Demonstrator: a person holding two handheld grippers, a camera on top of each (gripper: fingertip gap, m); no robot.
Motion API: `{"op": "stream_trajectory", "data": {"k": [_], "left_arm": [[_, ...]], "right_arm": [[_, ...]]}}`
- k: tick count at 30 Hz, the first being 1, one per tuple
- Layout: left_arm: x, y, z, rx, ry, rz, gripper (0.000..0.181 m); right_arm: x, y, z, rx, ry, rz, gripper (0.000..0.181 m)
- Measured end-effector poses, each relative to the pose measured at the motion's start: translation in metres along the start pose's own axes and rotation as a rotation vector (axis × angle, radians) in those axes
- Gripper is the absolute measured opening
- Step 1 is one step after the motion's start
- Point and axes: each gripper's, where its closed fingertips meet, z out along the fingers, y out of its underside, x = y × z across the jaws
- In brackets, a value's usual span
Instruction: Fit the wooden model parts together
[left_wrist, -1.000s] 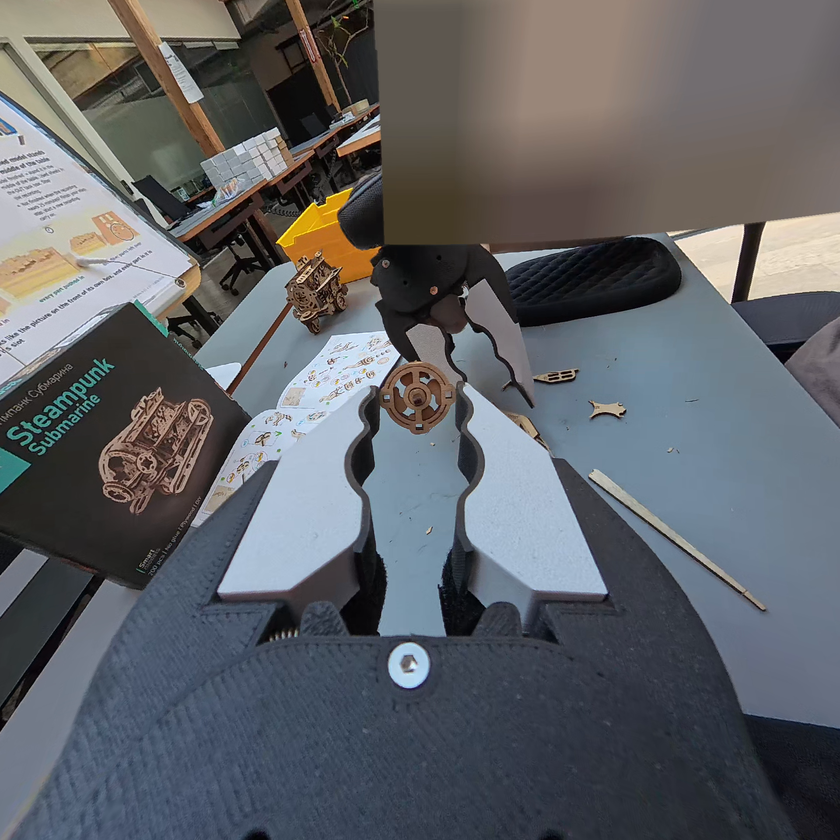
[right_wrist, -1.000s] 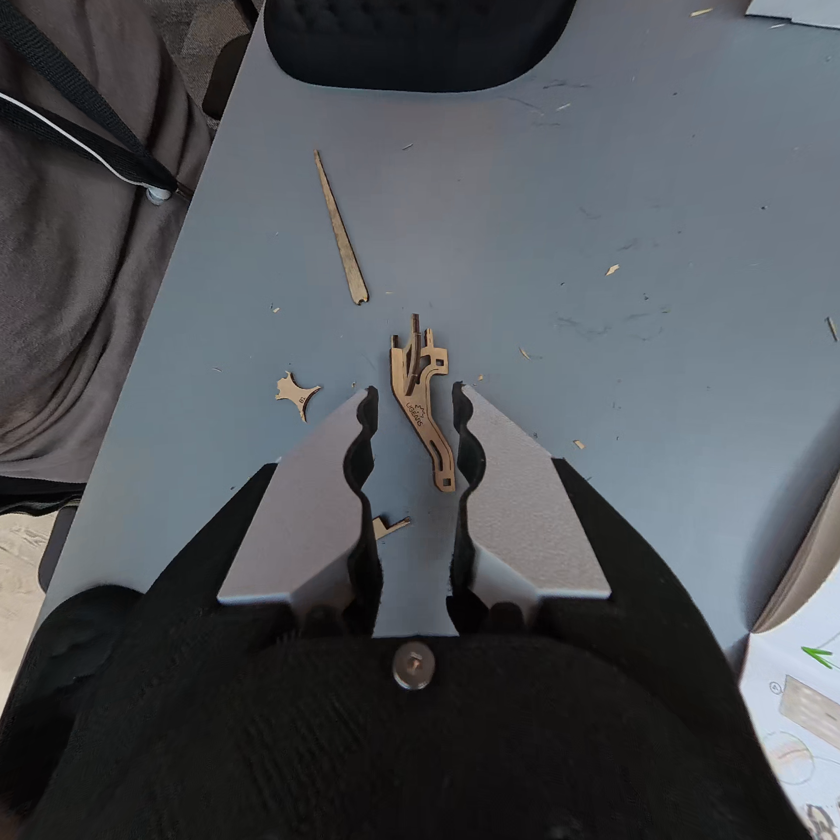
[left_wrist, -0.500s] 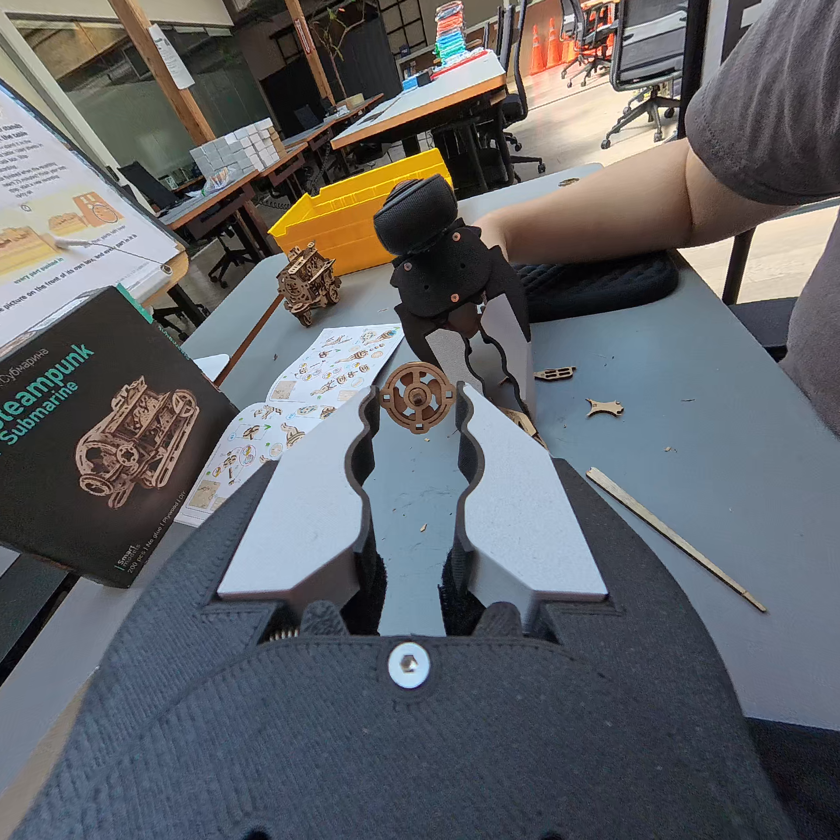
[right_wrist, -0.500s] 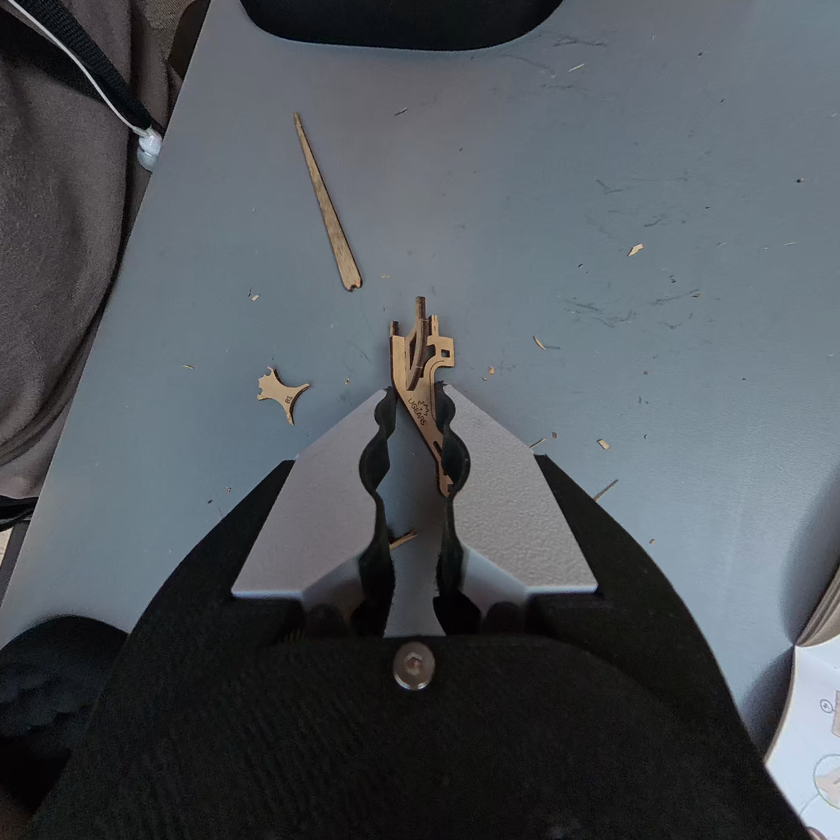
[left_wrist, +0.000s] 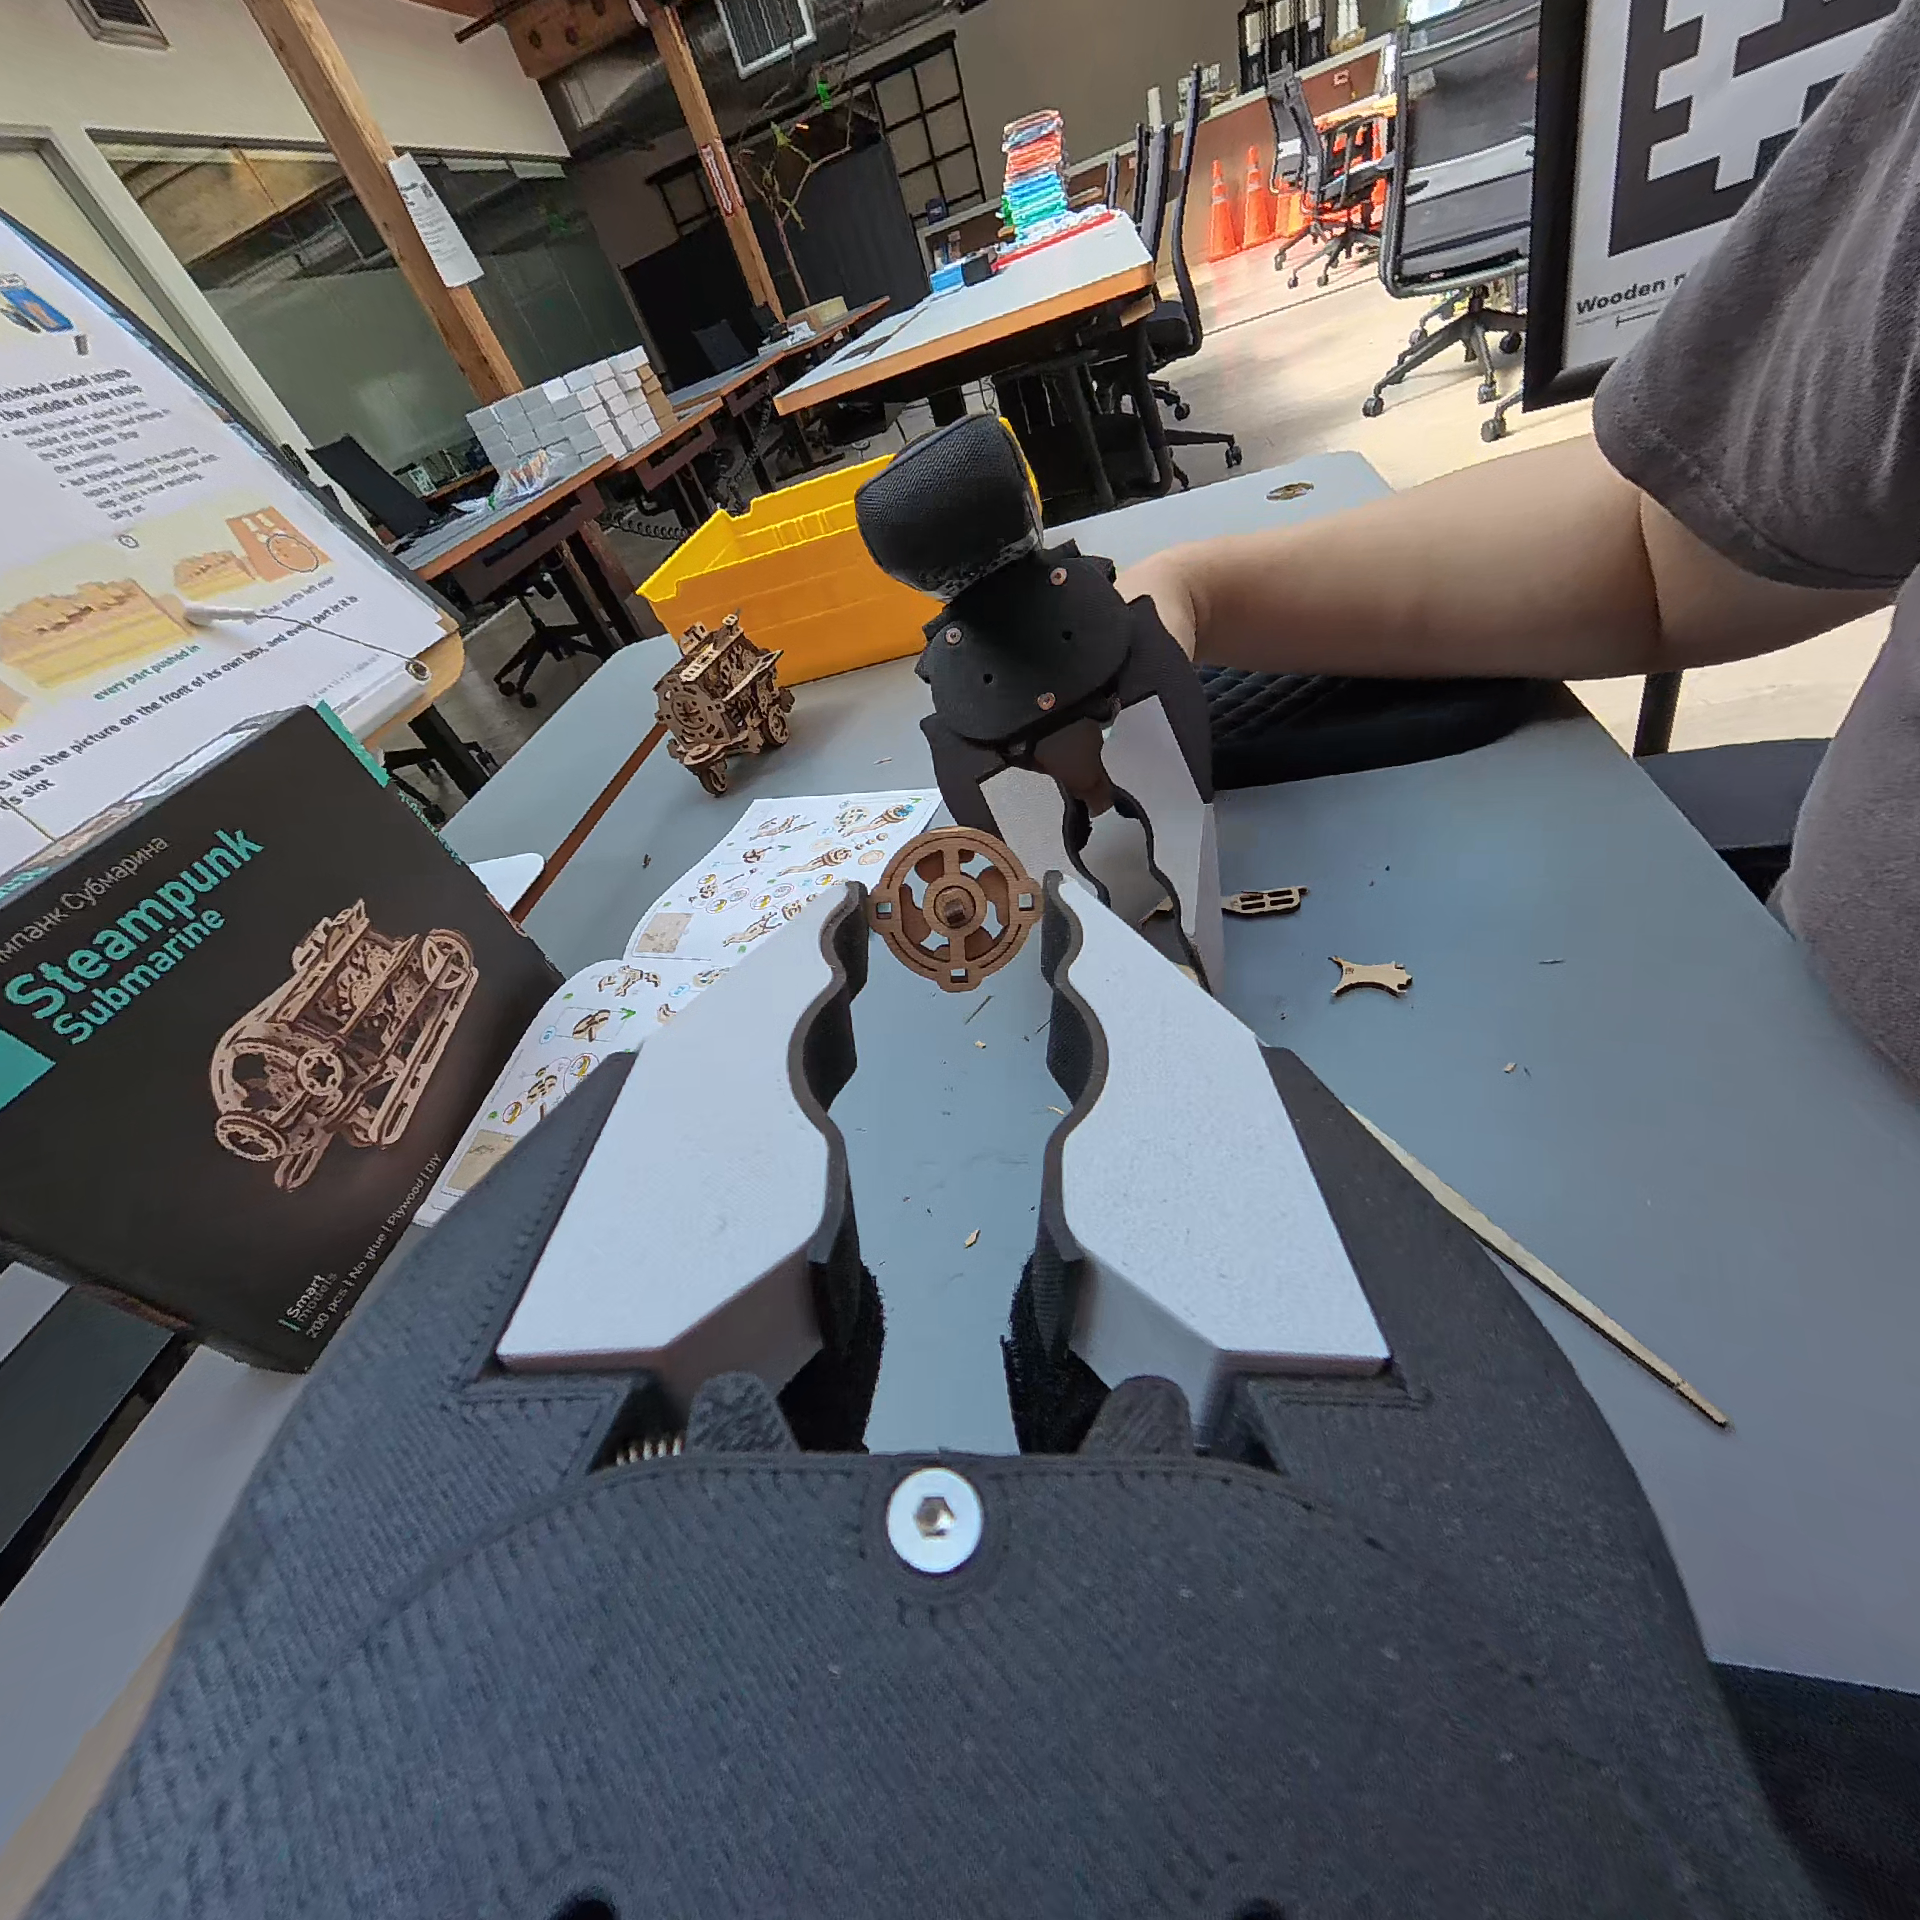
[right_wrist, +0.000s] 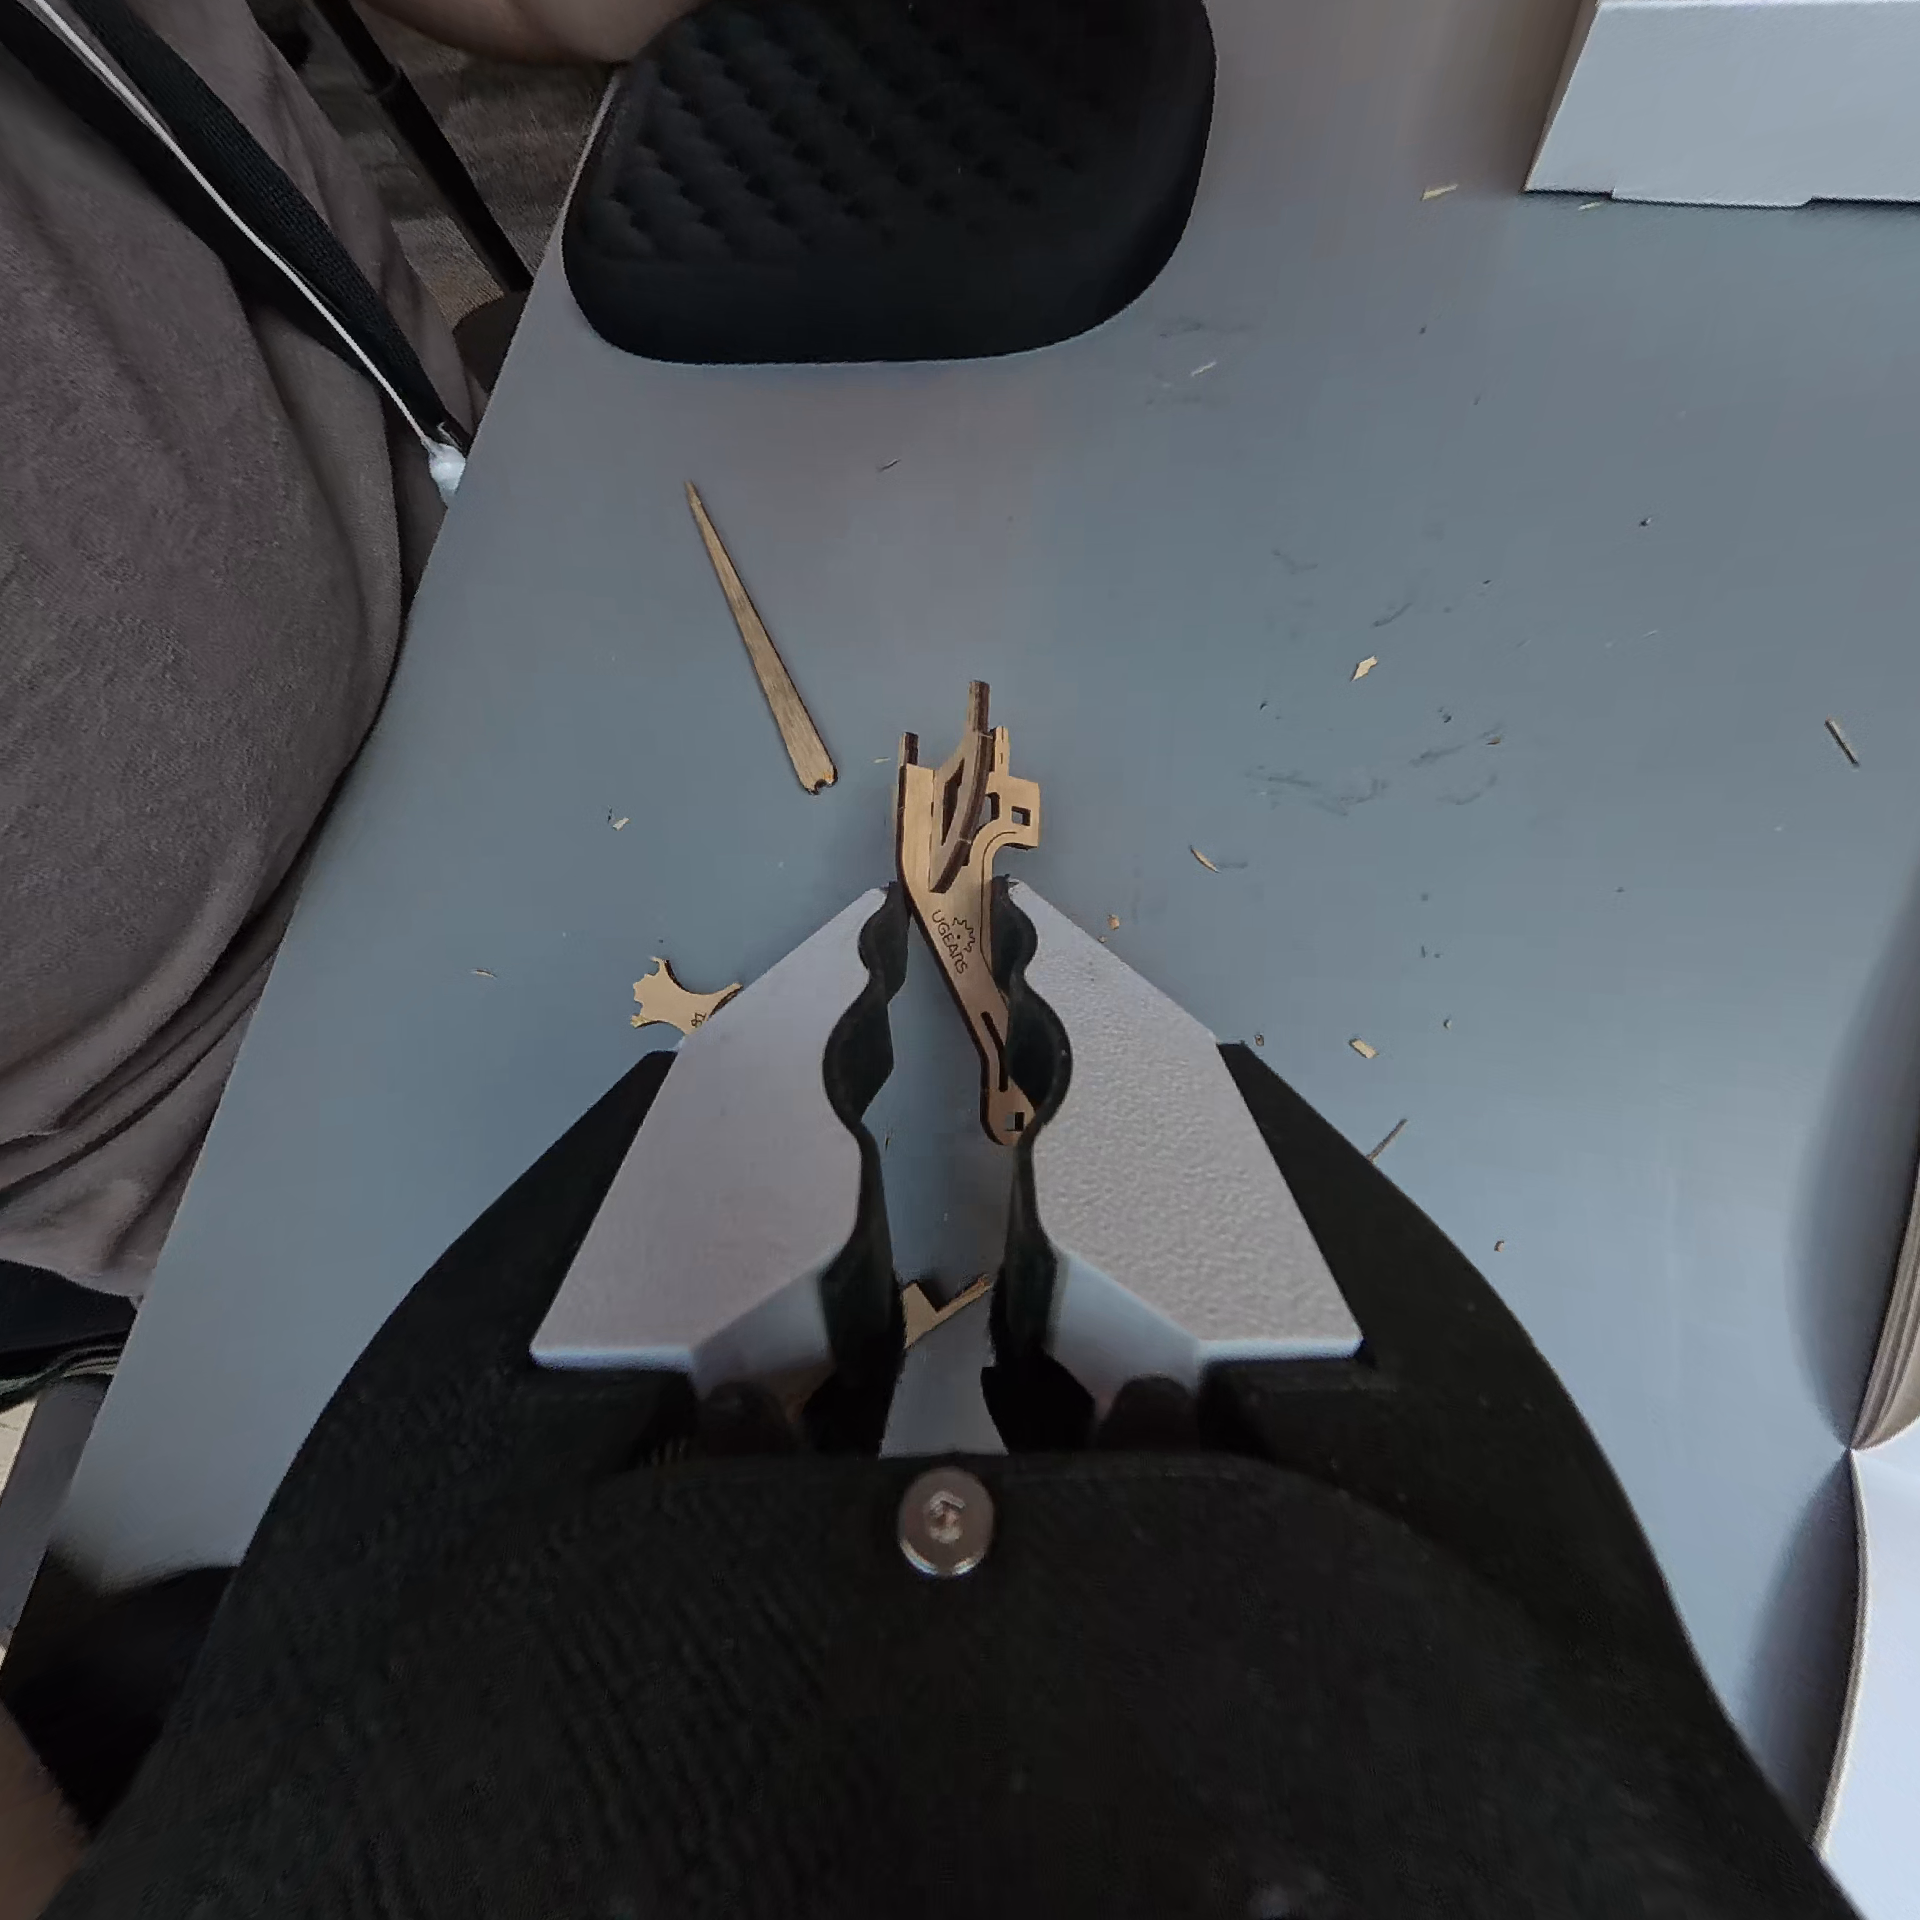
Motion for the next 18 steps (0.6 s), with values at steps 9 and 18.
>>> {"op": "stream_trajectory", "data": {"k": [9,18], "left_arm": [[-0.007,0.004,-0.002,0.009,-0.020,-0.025,0.031],[-0.008,0.008,0.001,0.006,-0.023,-0.039,0.031]], "right_arm": [[0.008,-0.002,-0.010,0.091,-0.003,0.073,0.014],[0.018,-0.014,-0.023,0.219,-0.001,0.141,0.014]]}}
